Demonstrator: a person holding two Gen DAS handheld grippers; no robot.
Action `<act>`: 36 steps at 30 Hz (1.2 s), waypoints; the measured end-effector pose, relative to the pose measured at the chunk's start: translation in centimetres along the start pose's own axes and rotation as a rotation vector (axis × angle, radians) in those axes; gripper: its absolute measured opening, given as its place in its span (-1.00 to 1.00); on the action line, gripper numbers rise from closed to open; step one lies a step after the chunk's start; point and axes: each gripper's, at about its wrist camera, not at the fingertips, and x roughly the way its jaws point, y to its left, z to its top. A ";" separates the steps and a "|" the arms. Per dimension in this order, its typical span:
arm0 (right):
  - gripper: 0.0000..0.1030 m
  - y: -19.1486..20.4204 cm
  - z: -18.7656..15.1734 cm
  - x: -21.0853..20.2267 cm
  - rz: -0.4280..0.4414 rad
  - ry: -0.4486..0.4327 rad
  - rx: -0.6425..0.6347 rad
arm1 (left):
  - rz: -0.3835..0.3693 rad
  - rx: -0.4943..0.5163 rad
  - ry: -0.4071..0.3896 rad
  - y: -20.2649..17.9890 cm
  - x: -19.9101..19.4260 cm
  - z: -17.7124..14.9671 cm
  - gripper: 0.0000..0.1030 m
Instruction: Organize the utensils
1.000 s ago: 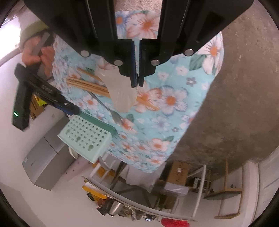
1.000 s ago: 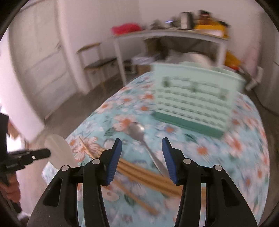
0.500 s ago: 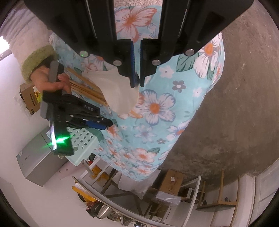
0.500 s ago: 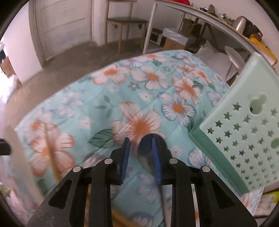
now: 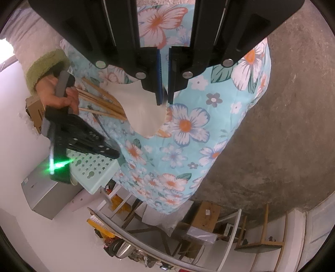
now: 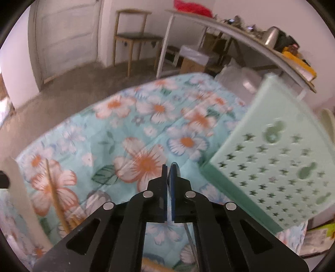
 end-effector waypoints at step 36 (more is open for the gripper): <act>-1.00 -12.6 -7.6 -21.6 0.061 -0.622 0.573 | 0.013 0.477 -0.545 -18.4 -7.1 15.5 -0.98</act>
